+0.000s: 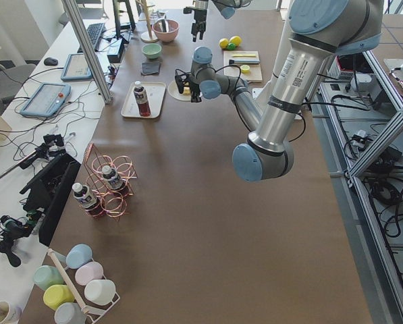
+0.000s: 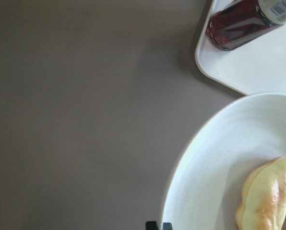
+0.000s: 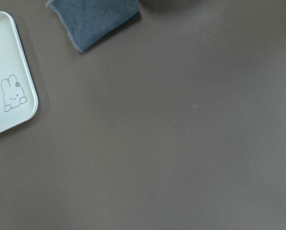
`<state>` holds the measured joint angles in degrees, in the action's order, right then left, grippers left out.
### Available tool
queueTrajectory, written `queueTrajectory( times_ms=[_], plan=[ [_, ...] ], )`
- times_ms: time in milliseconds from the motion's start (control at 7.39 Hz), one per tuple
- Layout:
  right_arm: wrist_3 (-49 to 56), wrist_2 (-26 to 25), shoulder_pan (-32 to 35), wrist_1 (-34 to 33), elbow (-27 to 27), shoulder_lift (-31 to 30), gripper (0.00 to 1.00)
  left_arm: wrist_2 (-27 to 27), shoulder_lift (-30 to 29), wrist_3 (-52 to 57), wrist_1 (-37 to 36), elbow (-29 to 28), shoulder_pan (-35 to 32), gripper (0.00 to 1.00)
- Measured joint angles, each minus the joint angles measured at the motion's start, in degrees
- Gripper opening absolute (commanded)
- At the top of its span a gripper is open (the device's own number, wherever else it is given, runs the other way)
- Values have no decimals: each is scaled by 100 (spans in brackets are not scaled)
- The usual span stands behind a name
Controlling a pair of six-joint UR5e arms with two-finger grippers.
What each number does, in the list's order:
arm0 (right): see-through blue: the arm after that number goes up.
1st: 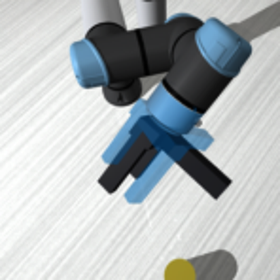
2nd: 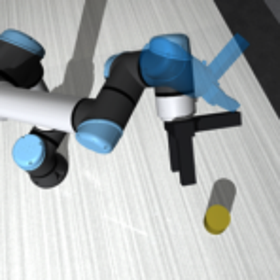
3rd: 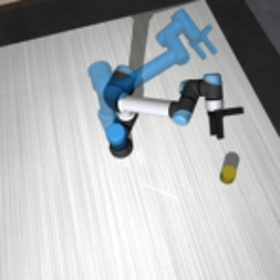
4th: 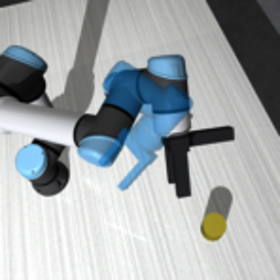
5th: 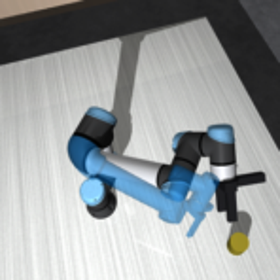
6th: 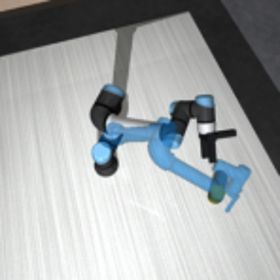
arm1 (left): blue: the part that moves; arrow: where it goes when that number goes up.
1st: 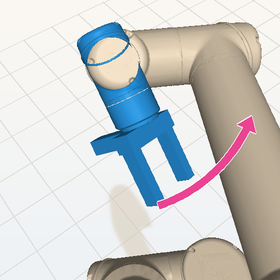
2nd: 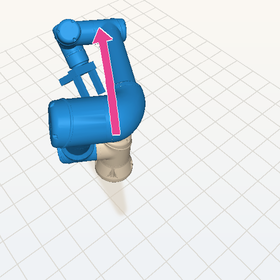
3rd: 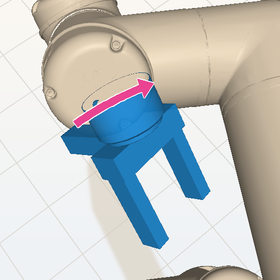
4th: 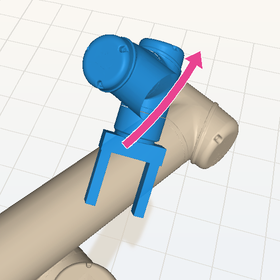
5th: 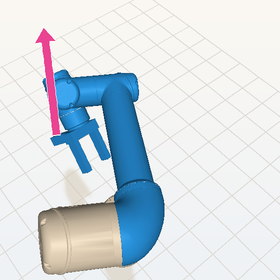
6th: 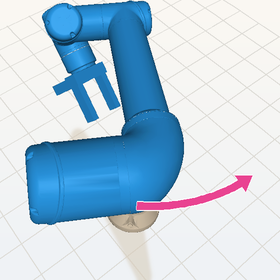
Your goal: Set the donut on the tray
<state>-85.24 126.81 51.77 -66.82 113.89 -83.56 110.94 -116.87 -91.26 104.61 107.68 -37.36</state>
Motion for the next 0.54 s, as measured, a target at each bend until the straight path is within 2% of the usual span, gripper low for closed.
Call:
queueTrajectory(
  times_ms=[406, 541],
  plan=[
    [-1532, -1050, -1197, -44, 395, 434, 98, -841, -894, -797, -759, -49, 825, 0],
    [-1938, -1267, -1437, -63, 459, 564, 92, -1067, -1088, -1000, -890, -94, 1044, 0]
  ],
)
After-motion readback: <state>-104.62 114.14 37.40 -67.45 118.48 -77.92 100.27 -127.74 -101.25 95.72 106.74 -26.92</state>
